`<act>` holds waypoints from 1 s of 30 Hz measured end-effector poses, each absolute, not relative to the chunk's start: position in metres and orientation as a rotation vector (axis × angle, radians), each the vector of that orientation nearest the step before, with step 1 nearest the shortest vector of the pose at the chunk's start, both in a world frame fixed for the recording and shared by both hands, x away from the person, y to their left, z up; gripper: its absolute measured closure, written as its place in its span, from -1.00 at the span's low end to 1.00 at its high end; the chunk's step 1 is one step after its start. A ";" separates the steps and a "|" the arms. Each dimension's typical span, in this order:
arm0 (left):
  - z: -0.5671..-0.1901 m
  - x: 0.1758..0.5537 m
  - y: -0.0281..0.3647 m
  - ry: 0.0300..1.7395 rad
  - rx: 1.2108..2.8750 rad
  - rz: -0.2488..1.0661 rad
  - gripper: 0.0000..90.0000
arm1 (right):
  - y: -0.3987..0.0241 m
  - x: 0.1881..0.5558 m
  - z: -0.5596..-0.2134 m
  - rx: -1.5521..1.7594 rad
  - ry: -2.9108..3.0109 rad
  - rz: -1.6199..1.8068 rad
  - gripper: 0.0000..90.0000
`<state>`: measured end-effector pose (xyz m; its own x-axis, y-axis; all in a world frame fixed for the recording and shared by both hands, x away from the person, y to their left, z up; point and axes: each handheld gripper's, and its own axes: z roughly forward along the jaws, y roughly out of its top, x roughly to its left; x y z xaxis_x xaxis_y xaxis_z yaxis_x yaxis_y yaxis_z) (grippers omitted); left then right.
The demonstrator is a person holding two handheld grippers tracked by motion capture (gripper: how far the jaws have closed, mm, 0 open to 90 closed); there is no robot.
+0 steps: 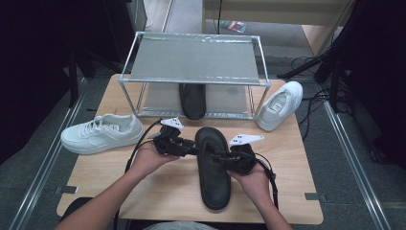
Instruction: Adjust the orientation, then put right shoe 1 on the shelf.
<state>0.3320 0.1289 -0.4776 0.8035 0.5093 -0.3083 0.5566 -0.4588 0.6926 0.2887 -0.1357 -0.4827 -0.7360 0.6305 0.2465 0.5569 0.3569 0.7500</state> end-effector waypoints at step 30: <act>-0.476 0.332 0.144 0.764 2.148 0.028 -0.01 | -0.150 0.295 -0.511 1.294 2.399 1.248 0.35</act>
<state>0.3324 0.1440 -0.4758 0.8142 0.5309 -0.2350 0.5121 -0.4660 0.7215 0.2951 -0.1499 -0.5113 -0.6188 0.7469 0.2434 0.6279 0.2841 0.7246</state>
